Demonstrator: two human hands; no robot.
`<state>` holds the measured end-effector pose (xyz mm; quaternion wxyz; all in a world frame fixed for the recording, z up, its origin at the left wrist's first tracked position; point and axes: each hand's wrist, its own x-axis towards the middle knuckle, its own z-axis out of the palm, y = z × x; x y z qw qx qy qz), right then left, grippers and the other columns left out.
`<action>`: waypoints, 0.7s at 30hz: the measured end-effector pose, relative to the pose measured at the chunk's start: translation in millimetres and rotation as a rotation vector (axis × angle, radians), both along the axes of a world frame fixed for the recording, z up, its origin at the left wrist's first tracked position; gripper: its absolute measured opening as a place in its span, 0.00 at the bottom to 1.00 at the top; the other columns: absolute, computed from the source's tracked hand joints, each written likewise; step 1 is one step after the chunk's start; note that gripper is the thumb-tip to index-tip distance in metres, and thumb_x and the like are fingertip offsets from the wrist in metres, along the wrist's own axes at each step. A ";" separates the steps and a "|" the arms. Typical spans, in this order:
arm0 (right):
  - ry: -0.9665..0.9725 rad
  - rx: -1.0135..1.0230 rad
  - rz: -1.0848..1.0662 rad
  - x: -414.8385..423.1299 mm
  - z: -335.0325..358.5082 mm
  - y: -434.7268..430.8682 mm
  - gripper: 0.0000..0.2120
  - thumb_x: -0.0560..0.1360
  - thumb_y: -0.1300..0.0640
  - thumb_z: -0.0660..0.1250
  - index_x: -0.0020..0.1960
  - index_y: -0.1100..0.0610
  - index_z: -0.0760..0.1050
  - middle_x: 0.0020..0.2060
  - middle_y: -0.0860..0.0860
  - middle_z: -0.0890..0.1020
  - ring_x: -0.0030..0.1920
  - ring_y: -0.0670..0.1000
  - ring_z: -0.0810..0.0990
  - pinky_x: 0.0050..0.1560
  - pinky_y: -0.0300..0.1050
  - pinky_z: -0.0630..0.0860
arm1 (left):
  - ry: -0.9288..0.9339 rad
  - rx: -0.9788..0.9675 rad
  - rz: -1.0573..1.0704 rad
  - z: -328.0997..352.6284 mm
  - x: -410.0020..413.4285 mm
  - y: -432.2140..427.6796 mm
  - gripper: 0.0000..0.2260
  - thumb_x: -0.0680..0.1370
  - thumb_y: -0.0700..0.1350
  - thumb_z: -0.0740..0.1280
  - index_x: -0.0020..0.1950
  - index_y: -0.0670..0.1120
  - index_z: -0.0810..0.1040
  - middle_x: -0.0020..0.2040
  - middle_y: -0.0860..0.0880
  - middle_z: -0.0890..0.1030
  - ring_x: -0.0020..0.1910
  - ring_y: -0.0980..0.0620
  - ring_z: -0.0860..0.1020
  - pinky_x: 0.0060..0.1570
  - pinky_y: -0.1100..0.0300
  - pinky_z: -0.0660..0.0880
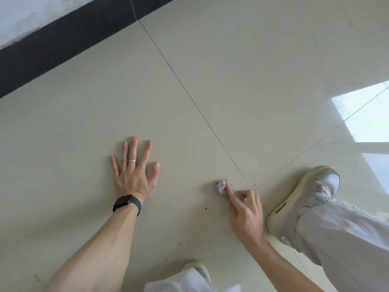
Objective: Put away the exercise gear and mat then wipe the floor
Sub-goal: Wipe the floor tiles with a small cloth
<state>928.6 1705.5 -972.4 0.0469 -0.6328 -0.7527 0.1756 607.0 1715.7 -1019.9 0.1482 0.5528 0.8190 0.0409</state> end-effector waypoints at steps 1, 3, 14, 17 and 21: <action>0.029 -0.041 0.175 -8.1 5.1 -23.4 0.26 0.73 0.66 0.66 0.68 0.48 0.77 0.45 0.51 0.75 0.42 0.55 0.73 0.42 0.48 0.70 | -0.005 -0.006 -0.002 0.4 0.0 -0.1 0.28 0.80 0.62 0.53 0.80 0.59 0.57 0.82 0.51 0.51 0.81 0.47 0.51 0.76 0.39 0.46; 0.071 -0.089 0.458 -10.1 10.0 -37.0 0.26 0.73 0.65 0.67 0.66 0.44 0.78 0.45 0.48 0.75 0.40 0.53 0.74 0.40 0.46 0.70 | -0.008 -0.008 -0.005 0.4 -0.2 -0.8 0.28 0.80 0.61 0.53 0.80 0.59 0.57 0.82 0.51 0.51 0.81 0.47 0.51 0.76 0.38 0.47; 0.032 0.108 -0.358 14.6 -6.5 71.5 0.22 0.75 0.61 0.65 0.67 0.47 0.78 0.44 0.54 0.74 0.44 0.58 0.73 0.48 0.51 0.72 | -0.012 0.032 0.010 -1.5 2.6 0.6 0.28 0.79 0.61 0.54 0.80 0.59 0.59 0.82 0.51 0.53 0.81 0.47 0.51 0.76 0.39 0.46; 0.122 0.016 0.088 -28.1 3.1 -14.4 0.23 0.74 0.63 0.68 0.67 0.47 0.78 0.40 0.49 0.73 0.38 0.54 0.72 0.40 0.47 0.69 | -0.009 0.027 -0.001 -0.8 1.0 0.2 0.28 0.80 0.60 0.54 0.80 0.59 0.58 0.82 0.51 0.52 0.81 0.47 0.51 0.76 0.38 0.46; 0.185 -0.057 0.509 -42.5 5.9 -22.6 0.20 0.75 0.58 0.68 0.64 0.44 0.78 0.41 0.49 0.74 0.39 0.53 0.73 0.41 0.49 0.72 | -0.010 0.006 -0.013 -1.4 1.6 -1.2 0.28 0.80 0.62 0.52 0.80 0.60 0.56 0.82 0.50 0.51 0.81 0.46 0.51 0.76 0.35 0.48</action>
